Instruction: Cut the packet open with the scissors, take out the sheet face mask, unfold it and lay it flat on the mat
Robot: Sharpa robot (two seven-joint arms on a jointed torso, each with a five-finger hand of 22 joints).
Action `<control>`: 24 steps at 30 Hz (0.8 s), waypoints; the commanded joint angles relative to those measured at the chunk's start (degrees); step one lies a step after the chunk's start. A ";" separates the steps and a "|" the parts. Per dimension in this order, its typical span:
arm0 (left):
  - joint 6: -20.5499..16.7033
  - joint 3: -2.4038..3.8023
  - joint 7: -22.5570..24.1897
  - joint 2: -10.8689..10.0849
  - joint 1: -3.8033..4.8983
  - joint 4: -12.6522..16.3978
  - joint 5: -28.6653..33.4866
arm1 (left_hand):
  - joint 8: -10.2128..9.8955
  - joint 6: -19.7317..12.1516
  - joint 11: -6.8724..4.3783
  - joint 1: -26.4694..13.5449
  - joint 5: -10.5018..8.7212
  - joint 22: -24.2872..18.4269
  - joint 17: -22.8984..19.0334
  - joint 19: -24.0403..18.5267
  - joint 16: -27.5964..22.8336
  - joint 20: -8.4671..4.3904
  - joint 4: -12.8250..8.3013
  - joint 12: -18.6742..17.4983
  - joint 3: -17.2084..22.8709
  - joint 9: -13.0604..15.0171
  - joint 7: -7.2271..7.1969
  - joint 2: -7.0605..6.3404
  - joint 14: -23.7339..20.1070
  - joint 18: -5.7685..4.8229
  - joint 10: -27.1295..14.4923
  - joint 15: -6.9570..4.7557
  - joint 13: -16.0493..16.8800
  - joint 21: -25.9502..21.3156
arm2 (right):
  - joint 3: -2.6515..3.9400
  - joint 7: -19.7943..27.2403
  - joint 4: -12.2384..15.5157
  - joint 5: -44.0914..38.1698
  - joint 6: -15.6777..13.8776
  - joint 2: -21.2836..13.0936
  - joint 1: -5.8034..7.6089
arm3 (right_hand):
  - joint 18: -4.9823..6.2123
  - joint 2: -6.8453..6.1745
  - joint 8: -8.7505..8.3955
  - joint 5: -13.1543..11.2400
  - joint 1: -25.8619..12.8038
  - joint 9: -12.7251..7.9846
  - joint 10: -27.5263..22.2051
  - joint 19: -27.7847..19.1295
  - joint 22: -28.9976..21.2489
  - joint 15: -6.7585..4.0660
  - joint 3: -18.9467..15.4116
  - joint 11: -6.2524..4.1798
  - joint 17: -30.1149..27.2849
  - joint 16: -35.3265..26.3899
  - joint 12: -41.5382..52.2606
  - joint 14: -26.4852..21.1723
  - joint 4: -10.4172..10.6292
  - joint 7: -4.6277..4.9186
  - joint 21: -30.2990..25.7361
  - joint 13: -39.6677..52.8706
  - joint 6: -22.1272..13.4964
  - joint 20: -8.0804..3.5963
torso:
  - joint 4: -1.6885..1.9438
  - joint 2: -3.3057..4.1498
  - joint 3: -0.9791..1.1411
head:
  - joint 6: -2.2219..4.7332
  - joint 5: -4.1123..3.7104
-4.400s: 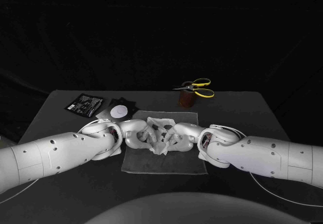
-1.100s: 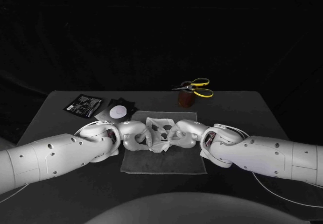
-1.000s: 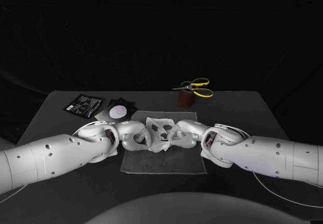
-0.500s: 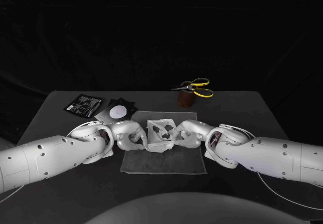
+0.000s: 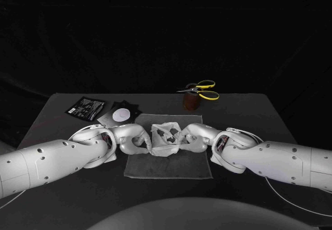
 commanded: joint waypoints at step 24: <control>5.30 -0.08 -3.10 -1.66 -0.05 1.03 -2.08 | 2.44 -0.73 -0.33 -0.30 0.14 2.30 8.76 -0.03 -0.15 -0.53 -0.35 1.46 3.36 1.80 -0.32 0.18 3.66 -0.81 1.35 -0.52 2.80 0.11 | 0.00 7.41 0.89 7.16 -0.01 -1.94 -0.07 | 2.46 -4.41 -4.68 0.25 -2.26 -1.91 -8.96 -5.56 3.86 2.10 -1.90 2.67 1.73 -2.78 -11.57 2.23 -1.30 3.67 -12.14 -7.83 -9.07 1.42 | 0.00 -0.01 -0.04 | 0.00 -0.16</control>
